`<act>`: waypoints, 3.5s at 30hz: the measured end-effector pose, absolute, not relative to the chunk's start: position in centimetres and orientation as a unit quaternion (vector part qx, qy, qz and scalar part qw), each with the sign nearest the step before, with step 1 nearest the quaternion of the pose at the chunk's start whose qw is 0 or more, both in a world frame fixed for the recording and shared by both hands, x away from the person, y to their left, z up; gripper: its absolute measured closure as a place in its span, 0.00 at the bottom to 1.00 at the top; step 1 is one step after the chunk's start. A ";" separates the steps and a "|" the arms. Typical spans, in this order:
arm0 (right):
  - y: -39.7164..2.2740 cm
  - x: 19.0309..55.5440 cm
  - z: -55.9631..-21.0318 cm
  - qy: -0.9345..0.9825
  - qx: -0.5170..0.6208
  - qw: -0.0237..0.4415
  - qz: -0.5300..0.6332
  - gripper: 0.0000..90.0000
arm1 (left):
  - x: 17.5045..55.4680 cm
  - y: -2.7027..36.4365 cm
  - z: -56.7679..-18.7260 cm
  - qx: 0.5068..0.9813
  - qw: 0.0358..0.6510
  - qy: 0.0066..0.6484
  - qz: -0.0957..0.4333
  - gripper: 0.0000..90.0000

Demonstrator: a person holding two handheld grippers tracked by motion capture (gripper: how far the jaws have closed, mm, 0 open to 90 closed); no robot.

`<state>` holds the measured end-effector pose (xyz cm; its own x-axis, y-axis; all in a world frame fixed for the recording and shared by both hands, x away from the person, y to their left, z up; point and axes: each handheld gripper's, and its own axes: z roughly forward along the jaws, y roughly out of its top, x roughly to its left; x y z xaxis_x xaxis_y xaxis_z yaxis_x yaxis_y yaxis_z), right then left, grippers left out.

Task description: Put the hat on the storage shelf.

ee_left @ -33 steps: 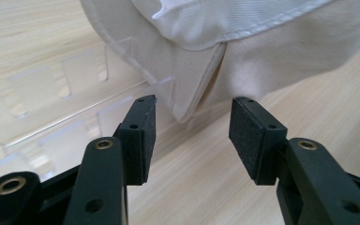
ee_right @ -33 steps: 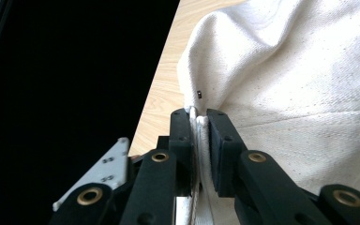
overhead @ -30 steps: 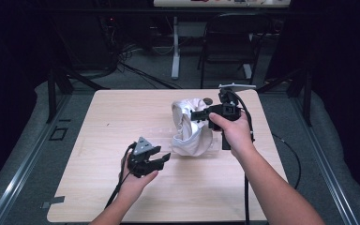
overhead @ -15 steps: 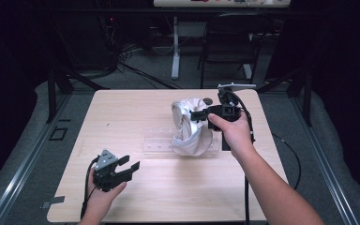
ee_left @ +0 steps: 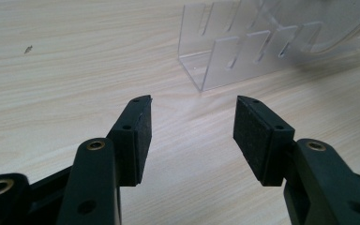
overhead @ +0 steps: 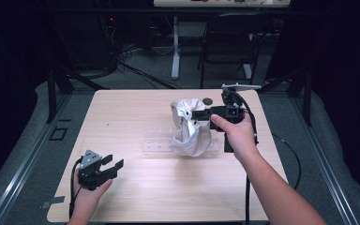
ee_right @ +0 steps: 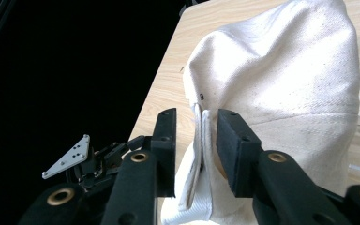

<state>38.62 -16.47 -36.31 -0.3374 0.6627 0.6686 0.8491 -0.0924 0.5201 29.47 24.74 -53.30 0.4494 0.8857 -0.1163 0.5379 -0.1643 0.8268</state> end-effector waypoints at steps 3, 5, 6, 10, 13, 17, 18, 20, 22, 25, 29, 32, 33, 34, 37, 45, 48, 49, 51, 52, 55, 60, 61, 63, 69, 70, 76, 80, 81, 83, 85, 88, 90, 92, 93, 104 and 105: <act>-16.6 38.4 -36.2 -0.669 -0.564 0.096 -0.475 0.70 | 29.5 24.7 -53.4 0.737 0.427 0.484 0.200 0.53; -16.6 38.3 -36.1 -0.668 -0.563 0.095 -0.477 0.67 | 29.5 24.5 -53.6 0.737 0.427 0.484 0.202 0.53; -16.7 38.1 -36.0 -0.669 -0.560 0.089 -0.480 0.64 | 29.5 24.5 -53.6 0.739 0.425 0.484 0.198 0.53; -16.9 37.9 -35.9 -0.666 -0.559 0.083 -0.487 0.60 | 29.5 24.4 -53.8 0.739 0.424 0.484 0.200 0.52; -17.1 37.7 -35.8 -0.669 -0.557 0.074 -0.487 0.57 | 29.4 24.4 -53.9 0.738 0.424 0.485 0.201 0.52; -17.4 37.2 -36.0 -0.672 -0.552 0.070 -0.488 0.54 | 29.4 24.6 -53.8 0.739 0.421 0.487 0.199 0.52; -17.4 37.1 -36.0 -0.671 -0.552 0.068 -0.490 0.53 | 29.4 24.6 -53.9 0.737 0.421 0.489 0.201 0.52; -17.6 36.9 -36.2 -0.676 -0.550 0.061 -0.486 0.52 | 29.5 24.6 -54.0 0.737 0.420 0.489 0.200 0.52; -17.6 36.6 -36.4 -0.682 -0.548 0.047 -0.482 0.51 | 29.5 24.5 -54.0 0.737 0.420 0.489 0.201 0.52; -17.9 36.2 -36.7 -0.687 -0.545 0.039 -0.479 0.51 | 29.6 24.5 -54.1 0.738 0.419 0.489 0.200 0.52; -18.4 35.8 -37.1 -0.685 -0.543 0.039 -0.484 0.49 | 29.6 24.4 -54.2 0.739 0.418 0.489 0.200 0.52; -18.6 35.3 -37.2 -0.690 -0.539 0.031 -0.482 0.48 | 29.5 24.4 -54.2 0.738 0.418 0.489 0.202 0.51; -18.6 35.1 -37.2 -0.692 -0.536 0.029 -0.482 0.47 | 29.5 24.4 -54.2 0.738 0.418 0.489 0.202 0.51; -18.7 34.9 -37.3 -0.694 -0.535 0.026 -0.480 0.47 | 29.6 24.4 -54.2 0.739 0.418 0.489 0.202 0.51; -18.7 34.4 -37.4 -0.695 -0.529 0.022 -0.486 0.47 | 29.6 24.5 -54.2 0.737 0.418 0.491 0.202 0.51; -18.7 32.5 -38.1 -0.697 -0.510 0.012 -0.504 0.47 | 29.8 24.8 -54.1 0.736 0.416 0.493 0.206 0.51; -19.1 31.7 -38.6 -0.696 -0.508 0.008 -0.507 0.47 | 29.8 24.8 -54.1 0.735 0.415 0.494 0.209 0.50; -19.2 31.4 -38.8 -0.697 -0.507 0.004 -0.507 0.47 | 29.7 24.8 -54.1 0.734 0.415 0.495 0.208 0.50; -19.4 31.0 -38.9 -0.693 -0.507 0.002 -0.512 0.47 | 29.7 24.8 -54.1 0.736 0.413 0.493 0.209 0.50; -19.7 30.5 -39.2 -0.690 -0.507 0.002 -0.517 0.47 | 29.7 24.8 -54.1 0.736 0.414 0.494 0.209 0.50; -19.9 30.1 -39.5 -0.686 -0.506 -0.002 -0.522 0.47 | 29.7 24.7 -54.1 0.736 0.412 0.494 0.209 0.50; -20.3 29.8 -40.0 -0.688 -0.509 -0.009 -0.517 0.47 | 29.7 24.7 -54.1 0.738 0.412 0.492 0.210 0.50; -20.3 29.8 -40.2 -0.688 -0.510 -0.011 -0.516 0.47 | 29.7 24.7 -54.1 0.737 0.412 0.492 0.210 0.50; -20.5 29.7 -40.9 -0.689 -0.518 -0.017 -0.507 0.47 | 29.7 24.7 -54.1 0.737 0.414 0.492 0.210 0.50; -21.7 29.8 -42.2 -0.678 -0.539 -0.033 -0.499 0.47 | 29.5 24.5 -54.2 0.741 0.412 0.488 0.208 0.50; -21.9 29.8 -42.2 -0.677 -0.540 -0.034 -0.498 0.47 | 29.5 24.5 -54.2 0.741 0.412 0.487 0.208 0.50; -23.1 29.7 -42.6 -0.667 -0.553 -0.042 -0.498 0.47 | 29.5 24.0 -54.3 0.749 0.411 0.477 0.205 0.50; -23.5 29.9 -43.0 -0.660 -0.559 -0.042 -0.500 0.47 | 29.5 23.8 -54.5 0.753 0.412 0.472 0.200 0.50; -23.5 29.9 -43.1 -0.657 -0.561 -0.042 -0.502 0.47 | 29.5 23.7 -54.5 0.753 0.412 0.472 0.199 0.50; -23.7 30.1 -43.5 -0.655 -0.565 -0.040 -0.500 0.47 | 29.5 23.7 -54.6 0.754 0.412 0.473 0.198 0.50; -23.8 30.3 -43.8 -0.654 -0.568 -0.037 -0.498 0.47 | 29.6 23.7 -54.7 0.754 0.412 0.473 0.194 0.50; -24.0 30.5 -44.2 -0.652 -0.571 -0.023 -0.498 0.47 | 29.6 23.6 -54.8 0.755 0.412 0.473 0.191 0.50; -24.1 30.6 -44.4 -0.645 -0.575 -0.013 -0.504 0.47 | 29.6 23.5 -54.9 0.756 0.411 0.472 0.190 0.50; -24.0 30.6 -44.5 -0.649 -0.577 -0.029 -0.495 0.47 | 29.6 23.5 -54.9 0.757 0.412 0.471 0.190 0.50; -23.9 30.6 -44.5 -0.650 -0.576 -0.033 -0.494 0.47 | 29.6 23.5 -54.9 0.757 0.412 0.471 0.190 0.50; -24.0 30.4 -44.2 -0.633 -0.560 0.027 -0.534 0.47 | 29.4 22.6 -54.9 0.764 0.417 0.453 0.192 0.50; -24.1 30.4 -44.2 -0.632 -0.563 0.023 -0.533 0.47 | 29.3 22.3 -54.8 0.768 0.417 0.448 0.191 0.50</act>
